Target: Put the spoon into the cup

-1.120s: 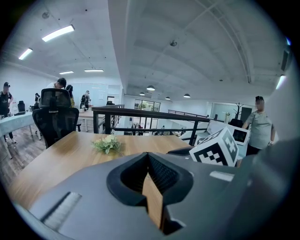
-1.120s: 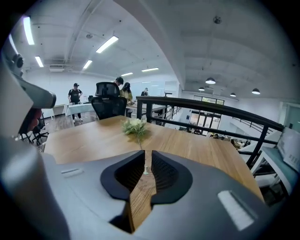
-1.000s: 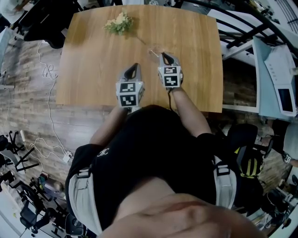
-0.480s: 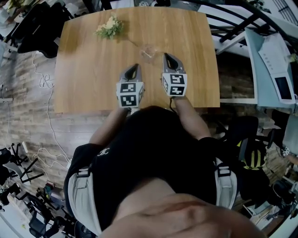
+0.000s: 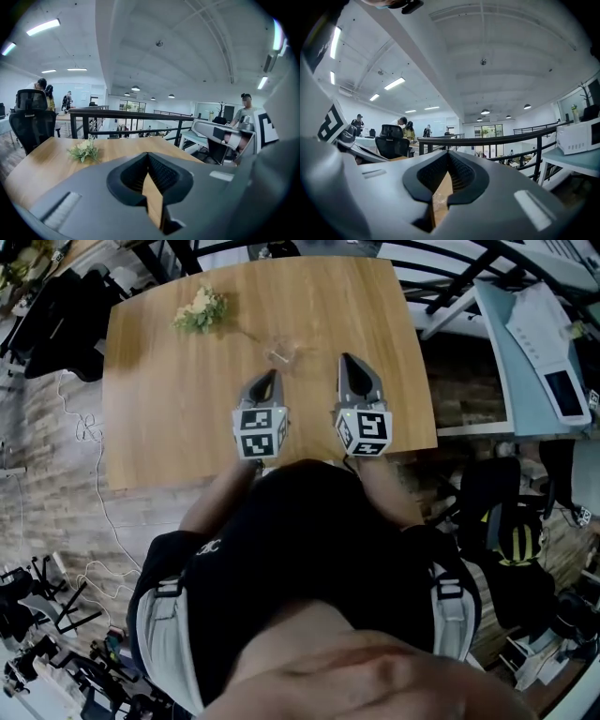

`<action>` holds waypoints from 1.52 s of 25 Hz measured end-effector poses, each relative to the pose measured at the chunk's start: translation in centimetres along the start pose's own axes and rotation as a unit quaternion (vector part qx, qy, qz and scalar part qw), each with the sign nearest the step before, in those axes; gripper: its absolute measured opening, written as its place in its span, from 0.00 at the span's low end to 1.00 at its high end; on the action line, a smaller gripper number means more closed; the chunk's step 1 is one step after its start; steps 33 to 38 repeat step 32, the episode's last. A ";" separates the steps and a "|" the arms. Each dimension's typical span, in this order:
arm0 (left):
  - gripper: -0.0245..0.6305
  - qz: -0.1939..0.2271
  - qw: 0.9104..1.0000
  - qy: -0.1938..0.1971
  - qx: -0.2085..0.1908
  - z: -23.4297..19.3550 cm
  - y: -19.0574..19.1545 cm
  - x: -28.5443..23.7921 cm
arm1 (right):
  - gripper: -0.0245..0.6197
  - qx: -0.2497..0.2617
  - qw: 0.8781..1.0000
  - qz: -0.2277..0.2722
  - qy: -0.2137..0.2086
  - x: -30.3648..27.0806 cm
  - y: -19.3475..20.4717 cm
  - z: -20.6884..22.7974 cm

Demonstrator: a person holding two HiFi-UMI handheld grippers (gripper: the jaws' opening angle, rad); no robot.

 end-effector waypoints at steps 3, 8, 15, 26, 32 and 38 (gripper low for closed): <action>0.06 0.002 1.000 0.010 -0.007 0.6 -0.1 -0.5 | 0.04 -0.010 1.000 -0.004 0.007 1.1 0.5 0.6; 0.06 -0.005 1.000 0.018 -0.016 1.4 0.0 -1.1 | 0.03 -0.018 1.000 -0.023 0.000 2.2 1.6 1.1; 0.06 -0.009 1.000 0.024 -0.017 2.2 0.1 -1.2 | 0.04 -0.027 0.999 -0.034 0.006 2.6 2.0 1.6; 0.06 -0.014 1.000 0.012 -0.005 1.2 1.0 -0.5 | 0.04 -0.036 0.998 -0.057 -0.018 2.1 3.0 0.6; 0.06 -0.011 1.000 0.010 -0.002 0.5 1.0 -0.4 | 0.04 -0.033 0.997 -0.069 -0.029 2.1 3.4 -0.3; 0.06 -0.011 1.000 0.010 -0.002 0.5 1.0 -0.4 | 0.04 -0.033 0.997 -0.069 -0.029 2.1 3.4 -0.3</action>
Point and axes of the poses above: the fingertips, and each gripper's own axes: x backward along the fingers, z to its right, y out of its underside, the point moved 10 cm from there along x, backward along the fingers, and after that the axes turned 7 degrees about x, right-handed, at the moved point
